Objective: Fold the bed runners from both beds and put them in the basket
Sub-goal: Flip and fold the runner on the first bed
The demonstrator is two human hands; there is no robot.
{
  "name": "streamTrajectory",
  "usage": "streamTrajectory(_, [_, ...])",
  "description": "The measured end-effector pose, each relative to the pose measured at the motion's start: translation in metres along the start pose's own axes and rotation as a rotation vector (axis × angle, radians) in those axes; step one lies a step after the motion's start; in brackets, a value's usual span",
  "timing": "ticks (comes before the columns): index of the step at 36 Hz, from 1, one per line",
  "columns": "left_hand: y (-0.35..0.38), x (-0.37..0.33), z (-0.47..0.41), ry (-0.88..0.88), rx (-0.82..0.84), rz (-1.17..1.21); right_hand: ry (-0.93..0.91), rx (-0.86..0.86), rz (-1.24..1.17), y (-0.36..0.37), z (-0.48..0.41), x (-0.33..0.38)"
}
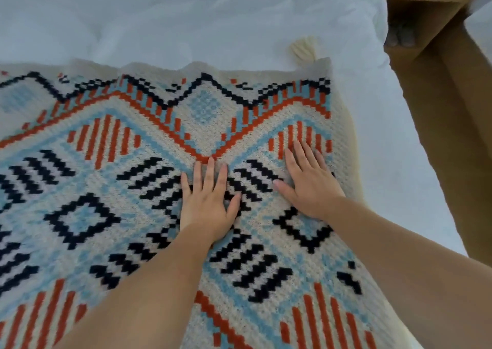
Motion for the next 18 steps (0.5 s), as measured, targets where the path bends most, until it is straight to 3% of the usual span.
streamTrajectory(18, [0.032,0.005,-0.015,0.055,-0.02,0.037,0.071,-0.12,0.042,-0.073,-0.153,-0.072])
Point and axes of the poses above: each hand's wrist, its own z-axis away from the middle knuckle, its own y-axis out of the palm, x = y × z, the point moved 3 cm from there along -z, towards the middle knuckle, and after that the axes turned 12 degrees about -z, right-handed, at the moved point
